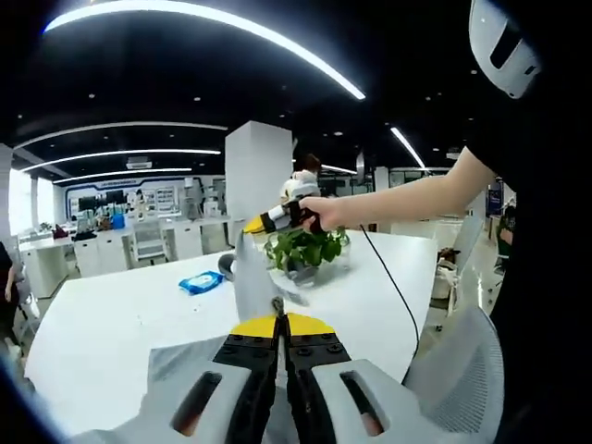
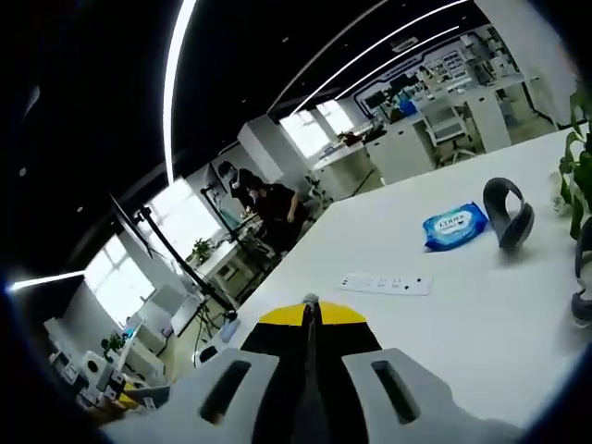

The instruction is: Fold the towel on the table until its edges align and the towel forms a compact rectangular stack.

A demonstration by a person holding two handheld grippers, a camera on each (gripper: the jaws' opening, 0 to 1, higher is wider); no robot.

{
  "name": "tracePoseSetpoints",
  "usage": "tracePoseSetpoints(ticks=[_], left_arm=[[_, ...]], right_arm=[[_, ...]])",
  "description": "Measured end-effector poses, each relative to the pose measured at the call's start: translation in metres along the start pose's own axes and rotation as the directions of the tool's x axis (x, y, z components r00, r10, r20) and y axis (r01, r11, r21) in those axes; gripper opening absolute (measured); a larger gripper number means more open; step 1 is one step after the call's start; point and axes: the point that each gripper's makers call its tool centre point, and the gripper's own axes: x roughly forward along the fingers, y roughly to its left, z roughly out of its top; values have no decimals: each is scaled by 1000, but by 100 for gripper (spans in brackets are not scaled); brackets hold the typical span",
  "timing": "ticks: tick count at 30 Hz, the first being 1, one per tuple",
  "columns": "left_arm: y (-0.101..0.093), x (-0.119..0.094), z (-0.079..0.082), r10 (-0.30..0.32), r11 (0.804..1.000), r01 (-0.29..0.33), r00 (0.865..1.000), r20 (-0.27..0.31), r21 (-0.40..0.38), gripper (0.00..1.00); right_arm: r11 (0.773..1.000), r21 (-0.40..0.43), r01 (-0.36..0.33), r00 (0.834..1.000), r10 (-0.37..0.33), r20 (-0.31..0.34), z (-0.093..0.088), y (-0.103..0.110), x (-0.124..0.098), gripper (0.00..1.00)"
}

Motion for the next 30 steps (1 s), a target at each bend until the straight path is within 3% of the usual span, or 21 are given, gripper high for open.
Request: tracePoseSetpoints(ticks=[10,17,20,30], left_arm=[[13,-12,-28,51,998,-52,997,-57,-27,1],[17,-22,-29,83,996,-84,995,-46,-19,1],[22,-26,-33,98,994,-101,994,-49,-52,1],[53,-34,-75,154,982,-167,980,-125,-94,1]], right_arm=[[1000,15,-5,999,6,-48,-17,5,25,0],[999,23,-37,997,39,-61,-14,12,48,0],[999,16,-39,996,40,-75,-18,14,60,0],[1000,24,-12,990,15,-137,-45,4,92,0]])
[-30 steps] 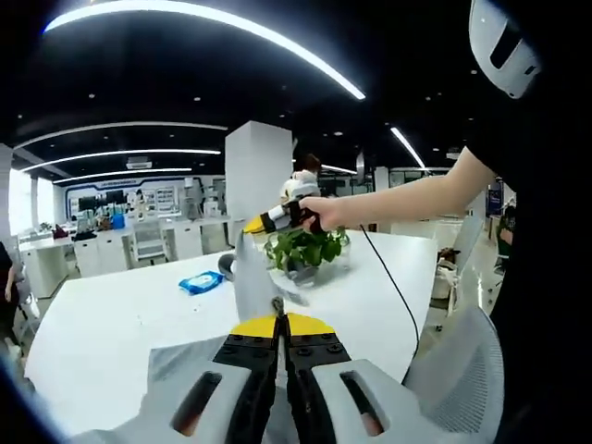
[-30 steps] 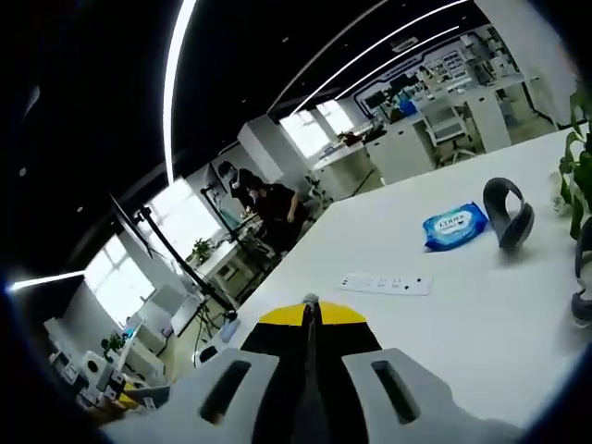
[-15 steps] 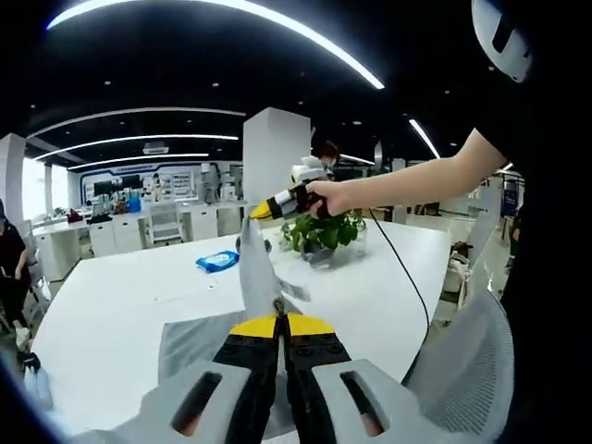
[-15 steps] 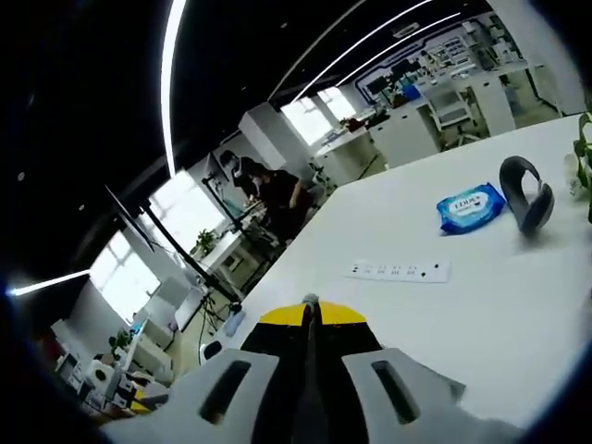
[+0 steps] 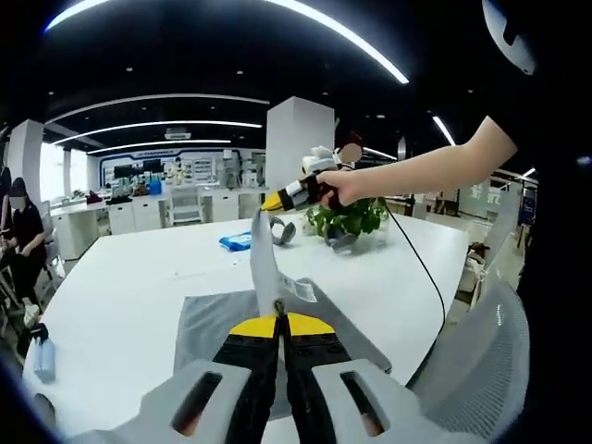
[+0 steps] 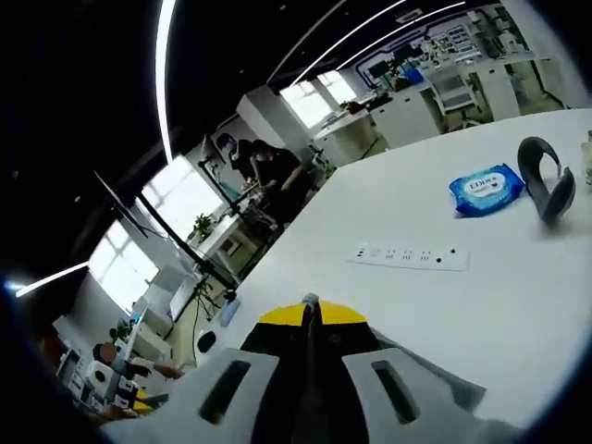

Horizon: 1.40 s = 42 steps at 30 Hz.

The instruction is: Fold the towel on the table until its edges align and the towel forms a compact rectangular stack.

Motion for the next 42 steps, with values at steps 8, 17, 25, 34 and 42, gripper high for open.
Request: tracePoseSetpoints(ticks=[8,17,25,34,42], left_arm=[[20,3,-28,22,999,-24,998,-59,-25,1],[46,2,-58,64,998,-62,987,-144,20,1],[67,0,-89,90,995,-96,972,-217,-17,1],[88,3,-117,133,990,-143,951,-279,-13,1],[100,3,-137,161,983,-182,938,-306,-40,1]], right_arm=[[1000,7,19,999,-18,-45,-16,-6,22,0],[999,13,32,996,-31,-82,-32,-4,51,0],[998,38,46,992,-41,-121,-49,-6,82,0],[994,83,68,987,-55,-151,-66,-14,114,0],[991,102,83,986,-67,-153,-80,-17,143,0]])
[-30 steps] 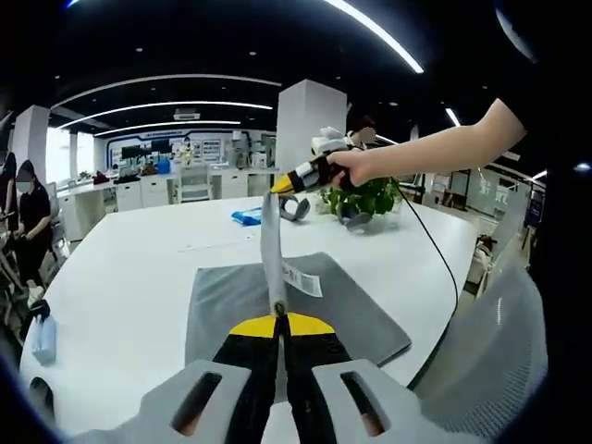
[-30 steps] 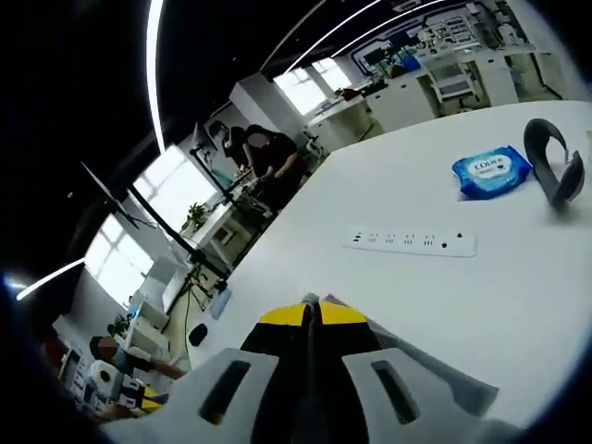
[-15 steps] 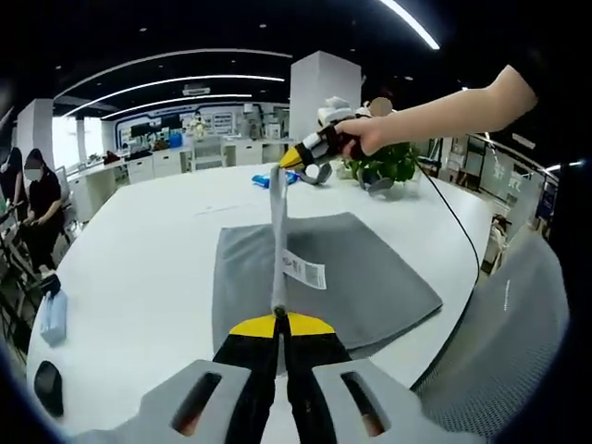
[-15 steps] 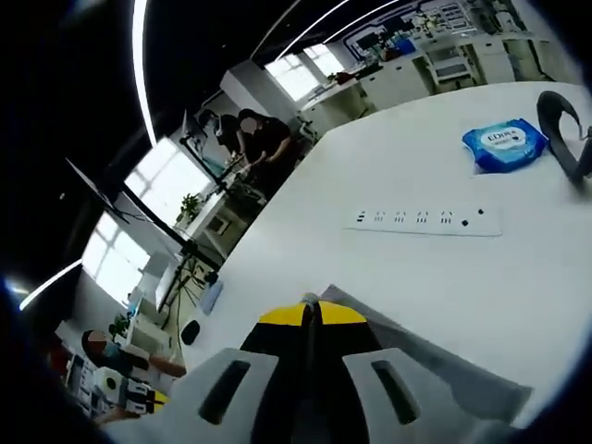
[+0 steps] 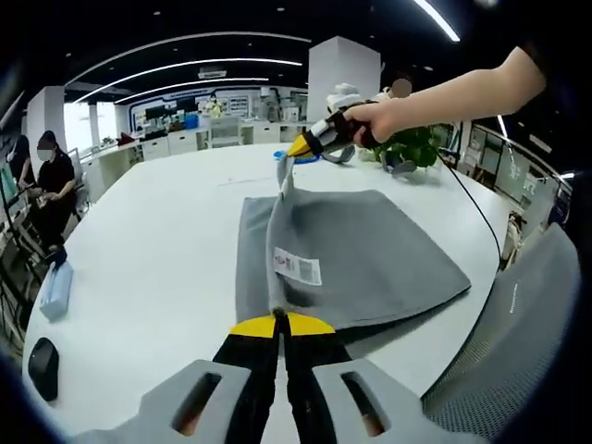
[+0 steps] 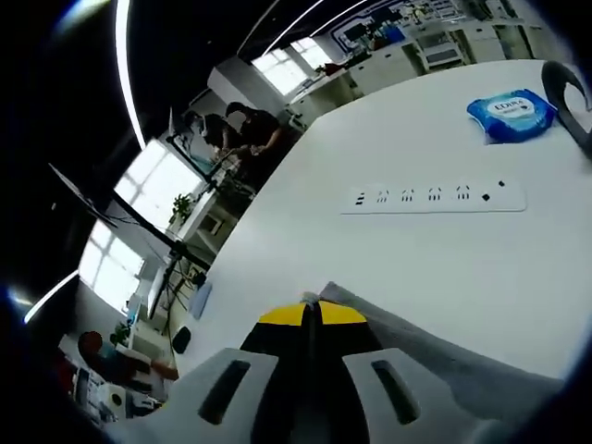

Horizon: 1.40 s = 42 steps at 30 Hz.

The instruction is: Fold the towel on the table until its edges align and the towel forms a compact rectangular stack.

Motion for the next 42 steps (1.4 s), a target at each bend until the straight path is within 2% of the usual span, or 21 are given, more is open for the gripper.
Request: tracePoseSetpoints(ticks=[5,11,15,17,18,21,23,28,31,38,42], left_arm=[[5,7,-12,20,998,-21,1000,-16,-59,1],[15,16,-29,40,988,-45,999,-33,-148,1],[17,19,-36,56,990,-61,998,-36,-127,3],[22,18,-39,92,990,-97,994,-50,-101,6],[22,17,-39,97,990,-102,994,-46,-99,7],[20,14,-29,88,986,-85,996,14,-144,14],[19,12,-25,96,986,-92,995,26,-137,14],[10,12,-13,89,991,-84,995,40,-106,14],[7,11,-6,99,994,-97,994,42,-42,15],[6,3,4,102,995,-103,994,49,7,19],[6,-3,17,96,995,-96,994,61,-7,22]], right_arm=[[999,38,7,1000,-7,-1,-3,-7,19,0],[996,88,-22,1000,21,8,-9,-7,39,1],[998,50,-29,1000,29,4,-14,-6,46,3],[999,39,-31,1000,31,2,-15,-7,46,2],[999,31,-36,999,36,4,-14,-7,45,0],[999,8,-32,999,32,-7,-15,-15,38,0],[1000,-15,-25,1000,25,-14,-15,-20,30,0],[1000,-16,2,1000,-2,-7,-14,-36,4,0],[1000,-7,16,1000,-16,9,-11,-41,-9,0],[1000,-7,11,1000,-10,19,-12,-40,-26,0],[1000,-18,20,1000,-19,21,-16,-39,-34,0]])
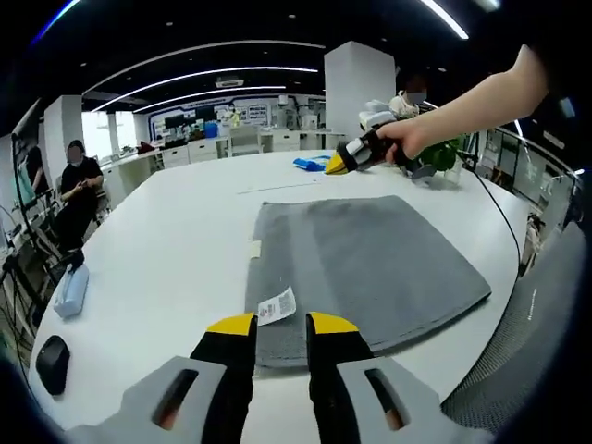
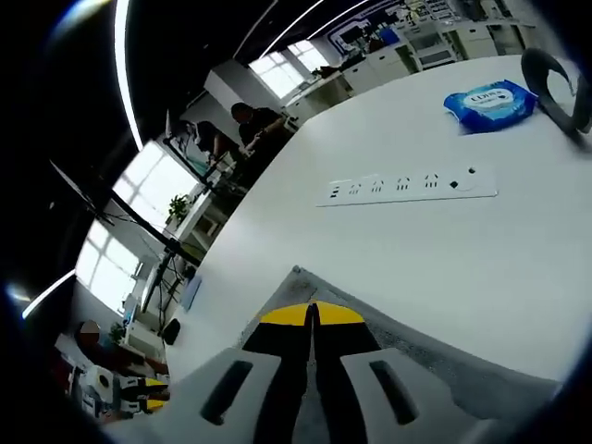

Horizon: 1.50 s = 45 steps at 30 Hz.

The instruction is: Fold the towel on the table until its edges align and the towel forms a compact rectangular stack.

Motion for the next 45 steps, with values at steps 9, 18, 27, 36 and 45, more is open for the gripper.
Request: tracePoseSetpoints(ticks=[9,18,27,36,45], left_arm=[[-29,-7,52,-89,993,86,995,38,83,23],[-93,4,80,-234,947,226,972,7,229,22],[-175,22,72,-379,874,394,919,-106,286,21],[-226,56,53,-439,785,494,869,-227,374,21],[-265,67,13,-475,777,568,812,-340,271,11]], right_arm=[[999,-40,-18,1000,18,14,-16,9,-30,0],[998,-63,22,999,-19,38,-27,-7,-67,0],[990,-97,106,994,-104,28,-38,-52,-105,0],[967,-222,124,983,-149,-103,-68,-73,-124,0],[885,-453,109,897,-284,-338,-105,-92,-123,0]])
